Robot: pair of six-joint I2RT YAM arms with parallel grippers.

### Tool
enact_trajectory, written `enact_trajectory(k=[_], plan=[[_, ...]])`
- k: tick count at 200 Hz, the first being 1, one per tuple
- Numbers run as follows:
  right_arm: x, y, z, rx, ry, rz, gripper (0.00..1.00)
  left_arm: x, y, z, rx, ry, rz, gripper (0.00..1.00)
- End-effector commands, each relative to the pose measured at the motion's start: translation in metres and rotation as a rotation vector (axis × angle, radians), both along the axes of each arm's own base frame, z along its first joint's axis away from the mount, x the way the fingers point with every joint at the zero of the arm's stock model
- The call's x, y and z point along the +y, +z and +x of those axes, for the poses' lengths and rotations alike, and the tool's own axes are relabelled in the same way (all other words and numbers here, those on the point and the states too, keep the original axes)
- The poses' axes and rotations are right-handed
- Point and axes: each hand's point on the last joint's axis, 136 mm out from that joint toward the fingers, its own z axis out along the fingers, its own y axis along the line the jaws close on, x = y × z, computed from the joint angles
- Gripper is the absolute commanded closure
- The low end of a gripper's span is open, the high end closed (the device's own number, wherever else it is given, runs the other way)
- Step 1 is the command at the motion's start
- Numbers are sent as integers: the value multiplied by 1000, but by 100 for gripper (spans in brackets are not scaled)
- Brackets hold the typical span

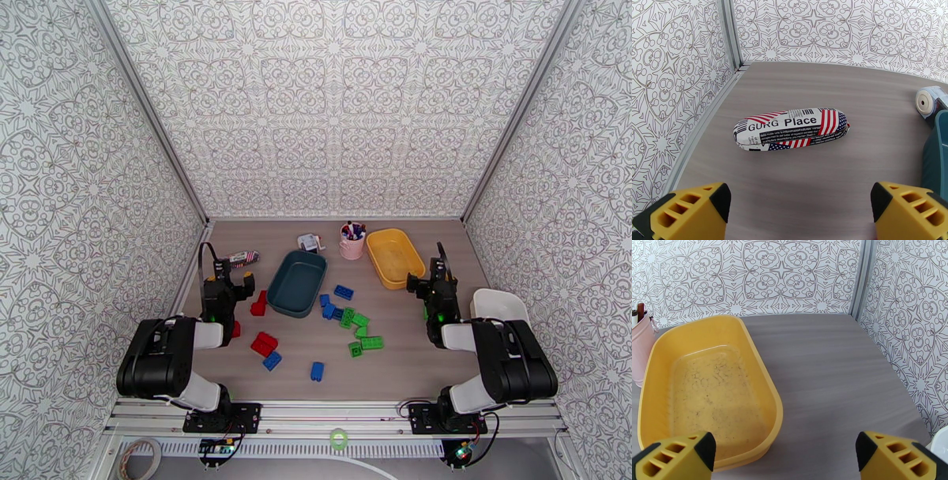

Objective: Sort the legos into containers by color

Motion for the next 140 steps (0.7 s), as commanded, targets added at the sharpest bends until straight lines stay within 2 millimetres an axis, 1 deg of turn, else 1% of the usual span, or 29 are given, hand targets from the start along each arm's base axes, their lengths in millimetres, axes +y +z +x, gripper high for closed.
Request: enact_trajectory(k=[1, 9, 15, 24, 29, 35, 44, 50, 54, 60, 65, 67, 71, 83, 99, 112, 125, 131, 140], plan=[[-2, 7, 1, -26, -13, -1, 1, 2, 7, 4, -15, -12, 2, 1], [-7, 10, 0, -32, -43, 5, 1, 4, 8, 2, -15, 7, 0, 1], [-12, 14, -2, -35, -73, 13, 1, 6, 14, 2, -24, 18, -1, 1], [-7, 16, -4, -46, -38, 7, 1, 9, 20, 0, -11, 38, 1, 1], [-5, 23, -5, -63, -26, -1, 1, 11, 24, 0, 4, 54, -1, 1], [-6, 28, -8, -56, -37, -3, 1, 12, 27, 0, 34, 70, -8, 1], [-17, 35, -12, -41, -107, 6, 1, 16, 34, 0, 77, 101, -22, 1], [-27, 45, -18, -46, -170, 16, 1, 16, 36, -1, 119, 116, -29, 1], [-34, 52, -21, -53, -213, 28, 1, 16, 41, 0, 133, 123, -32, 1], [-41, 59, -26, -35, -265, 38, 1, 15, 45, -2, 168, 128, -35, 1], [-44, 69, -30, -35, -289, 44, 1, 12, 49, -2, 189, 124, -39, 1], [-45, 68, -32, -17, -294, 43, 1, 11, 51, -3, 197, 125, -41, 1], [-46, 74, -35, -6, -299, 44, 1, 8, 55, -4, 210, 124, -48, 1], [-42, 88, -43, 37, -272, 44, 1, 2, 66, -8, 238, 133, -82, 1], [-37, 100, -55, 84, -254, 84, 1, -5, 77, -16, 279, 149, -143, 1], [-42, 101, -74, 129, -320, 184, 1, -9, 82, -24, 317, 159, -211, 1], [-39, 102, -89, 183, -334, 282, 1, -15, 86, -29, 342, 152, -280, 1], [-37, 100, -94, 208, -344, 336, 1, -18, 90, -32, 348, 143, -308, 1], [-25, 98, -98, 265, -294, 384, 1, -23, 93, -35, 351, 136, -351, 1]])
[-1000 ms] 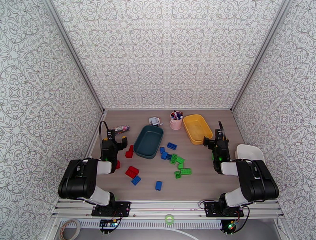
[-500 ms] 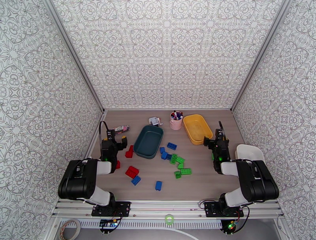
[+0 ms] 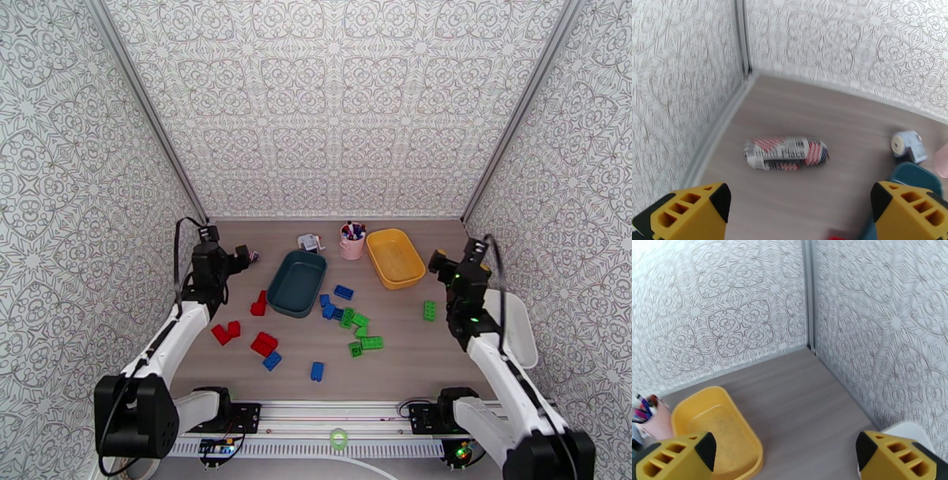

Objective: Sort the legos into containers by color

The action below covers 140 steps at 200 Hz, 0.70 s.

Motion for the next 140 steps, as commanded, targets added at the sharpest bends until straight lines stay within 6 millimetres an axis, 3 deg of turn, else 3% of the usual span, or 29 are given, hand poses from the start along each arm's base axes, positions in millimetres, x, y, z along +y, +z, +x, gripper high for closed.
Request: enact_trajectory(k=[1, 29, 38, 62, 88, 110, 140], plan=[[13, -51, -37, 281, 7, 212, 1, -13, -22, -31, 168, 19, -164, 1], [39, -63, -48, 413, 82, 356, 1, -30, -14, -42, 162, 21, -350, 1], [52, -66, -49, 449, 141, 402, 5, -36, -16, -45, 194, 20, -393, 1], [77, -75, -56, 549, 215, 527, 1, -56, -19, -49, 259, -4, -453, 1], [79, -82, -64, 610, 177, 584, 1, -48, -21, -61, 345, 139, -496, 1], [80, -85, -63, 617, 174, 593, 1, -52, -3, -63, 282, 88, -524, 1], [79, -81, -60, 616, 178, 575, 1, -49, 39, -64, 10, -3, -549, 1]])
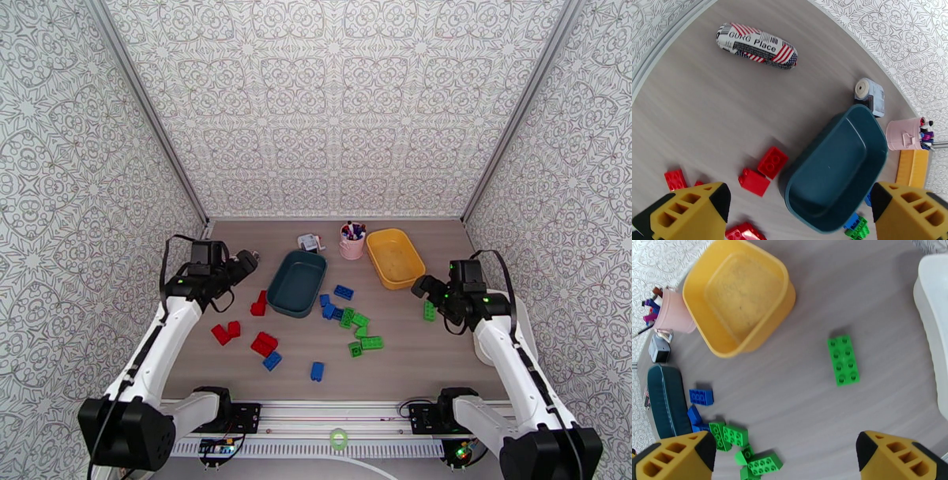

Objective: Sort the legos into containers by color

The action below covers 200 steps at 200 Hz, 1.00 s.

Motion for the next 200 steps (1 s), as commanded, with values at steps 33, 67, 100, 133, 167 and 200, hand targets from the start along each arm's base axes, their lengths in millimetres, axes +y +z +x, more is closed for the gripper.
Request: enact_trajectory(k=[33, 67, 100, 133, 167, 200], plan=[[-11, -4, -2, 127, -20, -57, 2, 27, 35, -24, -302, 189, -139, 1], [-24, -24, 3, 233, -47, -126, 7, -6, 28, -2, -200, -60, -151, 1], [-33, -46, 18, 300, -50, -164, 11, -60, 14, 7, -62, -231, 17, 1], [-41, -80, 28, 385, -53, -162, 19, -138, -9, 10, -22, -365, -12, 1], [-41, -104, 37, 430, -28, -146, 24, -213, -34, 6, 76, -552, 5, 1], [-47, -124, 42, 477, -37, -143, 29, -269, -35, 0, 96, -707, 75, 1]])
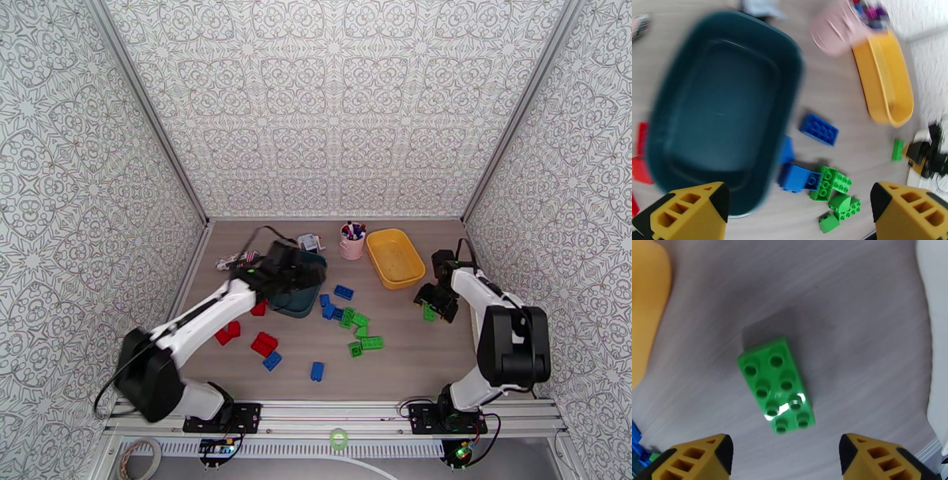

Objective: Sort the legos into containers by color

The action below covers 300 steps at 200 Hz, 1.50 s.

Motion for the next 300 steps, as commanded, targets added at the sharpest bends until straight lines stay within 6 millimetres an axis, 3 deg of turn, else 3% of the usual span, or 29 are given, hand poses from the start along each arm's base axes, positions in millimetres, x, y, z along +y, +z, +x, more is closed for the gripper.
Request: enact_trajectory(k=[1, 23, 81, 110, 143, 181, 218, 266, 300], plan=[[-7, -3, 18, -29, -4, 2, 29, -31, 17, -3, -35, -95, 33, 1], [-6, -10, 23, -22, 1, 10, 31, -45, 18, -4, -34, -118, 22, 1], [-3, -28, 24, 25, 8, 27, 40, -52, 19, -6, -21, -136, -13, 1], [-1, -30, 21, 27, 1, 42, 52, -57, 17, -8, -7, -158, -25, 1], [2, -8, 17, -27, -20, 59, 65, -75, 18, -12, -6, -226, -29, 2], [-5, 30, 13, -85, -36, 16, 73, -110, 14, -17, 5, -333, -28, 2], [-38, 63, 5, -107, -114, -109, 78, -148, 12, -25, 6, -433, -10, 2], [-111, 109, -12, -79, -298, -349, 80, -176, 18, -37, 14, -496, -82, 3], [-152, 123, -34, -21, -400, -465, 79, -195, 23, -52, 6, -579, -101, 3]])
